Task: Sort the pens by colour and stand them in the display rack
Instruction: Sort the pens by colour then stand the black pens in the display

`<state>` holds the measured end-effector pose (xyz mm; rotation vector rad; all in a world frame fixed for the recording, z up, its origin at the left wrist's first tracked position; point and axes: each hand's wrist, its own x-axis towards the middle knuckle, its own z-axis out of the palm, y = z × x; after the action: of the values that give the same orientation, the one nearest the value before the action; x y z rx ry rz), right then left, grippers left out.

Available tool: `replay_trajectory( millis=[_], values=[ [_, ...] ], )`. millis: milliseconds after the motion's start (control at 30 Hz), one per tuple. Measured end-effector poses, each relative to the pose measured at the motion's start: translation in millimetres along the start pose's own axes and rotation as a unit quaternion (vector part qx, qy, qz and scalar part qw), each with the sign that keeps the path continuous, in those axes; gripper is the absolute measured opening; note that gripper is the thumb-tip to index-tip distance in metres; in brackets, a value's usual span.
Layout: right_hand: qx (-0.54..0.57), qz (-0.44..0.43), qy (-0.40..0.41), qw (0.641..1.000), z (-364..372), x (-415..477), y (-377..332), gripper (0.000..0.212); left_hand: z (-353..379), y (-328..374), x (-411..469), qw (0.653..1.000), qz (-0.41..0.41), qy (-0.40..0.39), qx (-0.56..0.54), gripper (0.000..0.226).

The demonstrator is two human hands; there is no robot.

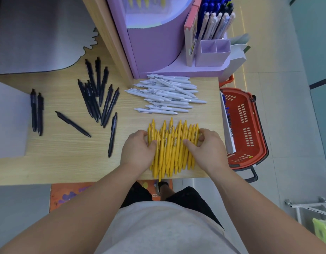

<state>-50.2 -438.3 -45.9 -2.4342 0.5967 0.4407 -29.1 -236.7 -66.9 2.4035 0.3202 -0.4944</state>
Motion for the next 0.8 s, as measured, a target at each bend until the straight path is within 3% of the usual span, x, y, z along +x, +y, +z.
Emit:
replay_trajectory(
  millis=[133, 333, 433, 567, 667, 800],
  values=[
    [-0.002, -0.016, 0.031, 0.999, 3.4, -4.8, -2.8, 0.068, -11.8, -6.6, 0.4, 1.000, 0.005, -0.013, -0.006, 0.042],
    [-0.017, -0.111, 0.053, 0.992, 16.5, -4.8, -43.7, 0.052, -55.9, -33.0, 6.9, 0.999, -0.001, 0.043, -0.009, 0.037],
    [-0.003, -0.149, -0.012, 0.989, 33.2, -3.2, -87.0, 0.042, -86.0, -59.2, 13.4, 0.995, -0.034, 0.095, -0.025, 0.029],
    [-0.036, -0.141, -0.128, 0.981, 70.6, -2.9, -147.6, 0.044, -124.3, -103.3, 29.1, 0.984, -0.098, 0.143, -0.027, 0.027],
    [-0.082, -0.103, -0.149, 0.980, 101.7, 1.1, -176.5, 0.041, -144.8, -121.0, 44.8, 0.980, -0.162, 0.114, -0.016, 0.041],
    [-0.132, -0.064, -0.153, 0.977, 126.5, 9.5, -195.2, 0.029, -156.1, -120.7, 69.5, 0.988, -0.140, 0.055, 0.020, 0.043]
  ],
)
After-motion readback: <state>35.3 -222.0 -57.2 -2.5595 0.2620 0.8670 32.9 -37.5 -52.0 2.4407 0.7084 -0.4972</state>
